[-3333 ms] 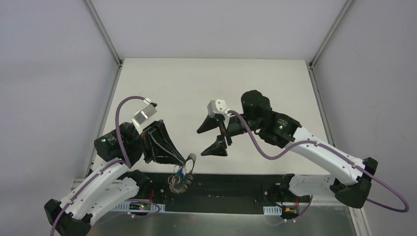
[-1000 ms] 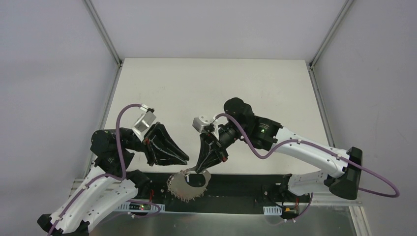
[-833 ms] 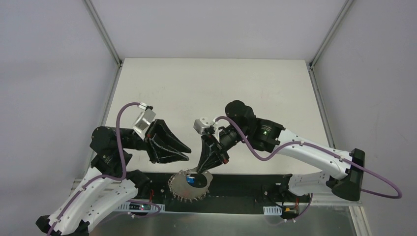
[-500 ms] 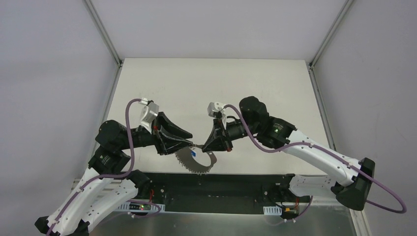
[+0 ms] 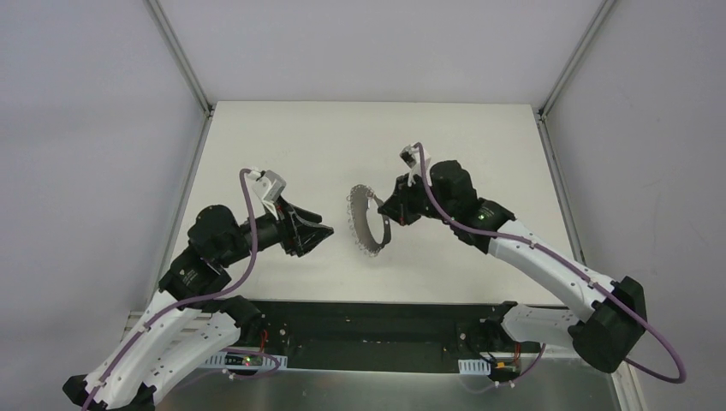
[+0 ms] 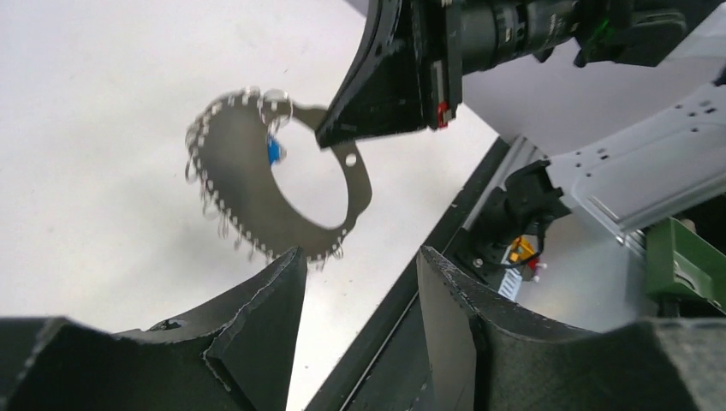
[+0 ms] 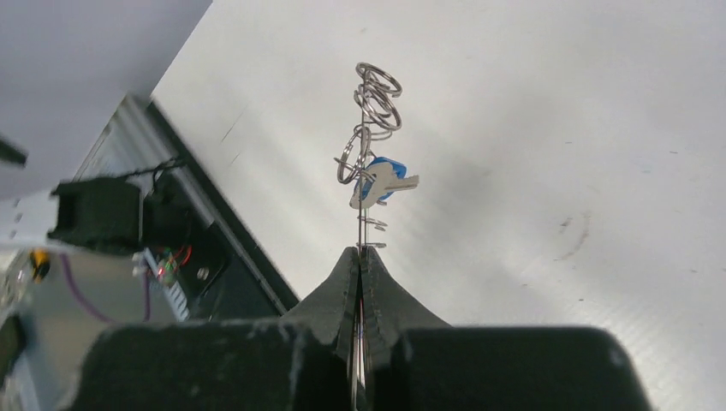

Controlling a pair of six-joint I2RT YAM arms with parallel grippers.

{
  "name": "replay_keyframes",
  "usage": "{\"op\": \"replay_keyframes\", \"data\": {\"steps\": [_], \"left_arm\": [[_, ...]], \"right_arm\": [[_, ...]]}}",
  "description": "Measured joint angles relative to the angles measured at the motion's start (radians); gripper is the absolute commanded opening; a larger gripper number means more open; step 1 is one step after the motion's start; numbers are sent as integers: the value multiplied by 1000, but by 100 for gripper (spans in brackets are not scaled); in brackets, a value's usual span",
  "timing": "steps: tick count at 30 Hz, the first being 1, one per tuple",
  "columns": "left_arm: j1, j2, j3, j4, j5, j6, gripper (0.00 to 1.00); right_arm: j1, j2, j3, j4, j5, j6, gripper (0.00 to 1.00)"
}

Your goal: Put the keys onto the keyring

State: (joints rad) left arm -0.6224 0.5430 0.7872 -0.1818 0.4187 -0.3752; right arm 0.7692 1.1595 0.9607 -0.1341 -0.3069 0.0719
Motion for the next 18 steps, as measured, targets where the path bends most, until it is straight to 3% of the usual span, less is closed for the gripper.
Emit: {"op": "replay_keyframes", "data": {"steps": [6,8,12,13,18], "left_arm": [[0,38,-7,-79,-123,19,62],[0,51,-7,-101,-153,22,75],[0,62,-7,-130,-198,26,85],[0,62,-8,-134,-205,25,97],[0,60,-7,-143,-219,24,99]], "right_arm": [[-108,119,5,40,108,156,0],[-143,177,5,54,138,225,0],[-195,270,5,104,177,353,0],[-203,289,5,118,183,381,0],[-231,398,5,198,196,513,0]]}}
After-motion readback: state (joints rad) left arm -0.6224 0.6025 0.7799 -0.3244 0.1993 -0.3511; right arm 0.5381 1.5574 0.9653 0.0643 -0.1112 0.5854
